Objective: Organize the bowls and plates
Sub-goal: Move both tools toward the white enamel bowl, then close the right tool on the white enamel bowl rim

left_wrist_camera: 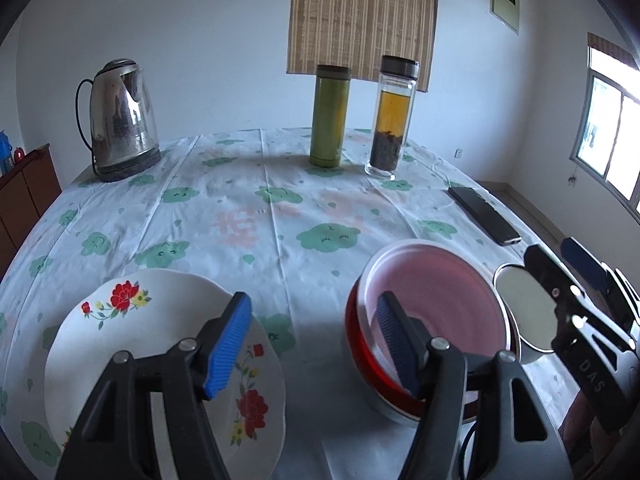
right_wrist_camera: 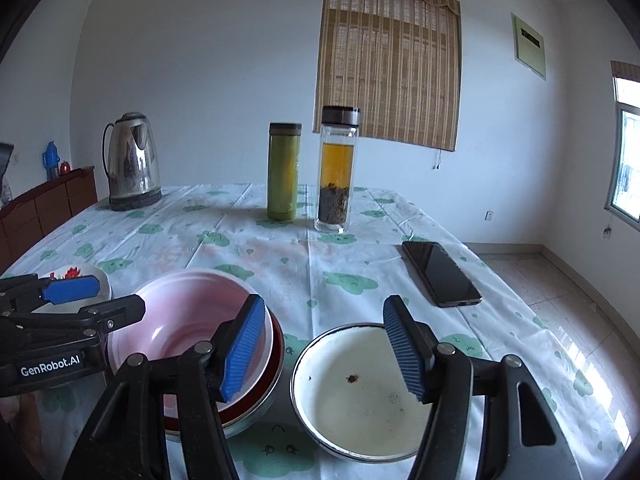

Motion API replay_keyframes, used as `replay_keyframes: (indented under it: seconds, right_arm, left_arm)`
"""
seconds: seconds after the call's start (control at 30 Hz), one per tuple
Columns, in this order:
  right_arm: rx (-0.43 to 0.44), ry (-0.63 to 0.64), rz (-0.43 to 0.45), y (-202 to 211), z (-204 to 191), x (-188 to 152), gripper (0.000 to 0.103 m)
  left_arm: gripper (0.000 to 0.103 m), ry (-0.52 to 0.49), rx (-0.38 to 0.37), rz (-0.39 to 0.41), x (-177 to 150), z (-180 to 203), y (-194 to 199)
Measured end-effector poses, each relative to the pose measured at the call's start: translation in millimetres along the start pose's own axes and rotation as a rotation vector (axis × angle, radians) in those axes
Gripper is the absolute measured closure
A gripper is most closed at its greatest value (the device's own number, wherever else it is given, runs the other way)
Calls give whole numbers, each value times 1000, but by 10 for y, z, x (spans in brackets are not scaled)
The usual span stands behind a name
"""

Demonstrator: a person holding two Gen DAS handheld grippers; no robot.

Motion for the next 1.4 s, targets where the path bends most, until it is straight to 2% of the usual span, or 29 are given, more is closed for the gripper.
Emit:
replay_keyframes:
  seconds: [0.1, 0.17, 0.2, 0.3, 0.47, 0.6, 0.67, 0.83, 0.87, 0.93, 1.07, 1.3, 1.4]
  right_arm:
    - [-26, -56, 17, 19, 136, 42, 31]
    - [-39, -70, 15, 11, 182, 42, 30]
    - [-43, -71, 16, 13, 188, 43, 30]
    - [-50, -67, 25, 25, 192, 46, 30]
    - [-53, -83, 44, 58, 256, 70, 30]
    - [-66, -122, 33, 41, 453, 47, 30]
    - [-109, -129, 8, -7, 620, 3, 30]
    - [-172, -238, -40, -93, 1134, -119, 30]
    - [-173, -253, -60, -115, 1193, -160, 30]
    - [-157, -273, -97, -151, 1256, -228, 30]
    - [-131, -228, -120, -157, 1175, -311, 30]
    - [-80, -194, -142, -187, 1073, -334, 30]
    - [-53, -180, -169, -241, 1011, -352, 30]
  left_arm:
    - [37, -15, 47, 17, 99, -35, -27]
    - [37, -25, 94, 4, 135, -90, -93]
    - [35, -25, 92, -17, 120, -108, -144]
    - [33, -9, 62, -53, 59, -117, -193]
    - [34, -7, 52, -10, 107, -78, -52]
    - [32, 12, 39, 30, 158, -31, 105]
    - [32, -7, 18, 49, 183, 93, 189]
    - [18, -104, -54, 66, 171, 581, 293]
    - [13, -123, -69, 60, 152, 679, 280]
    - [12, -171, -76, 46, 94, 851, 229]
    - [12, -239, 5, -4, -25, 940, 48]
    - [12, -223, 90, -54, -90, 779, -114]
    - [12, -173, 52, -13, -42, 800, -37]
Point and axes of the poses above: each gripper's, at about its wrist camera, not at the fingertips, and y roughly against the way its jaws point, z to its right, x to its top, the point moved 7 cm from there along -y, roughly the way its jaws point, and after that the axes turned 10 degrees about -x, right-handed, at the moved point
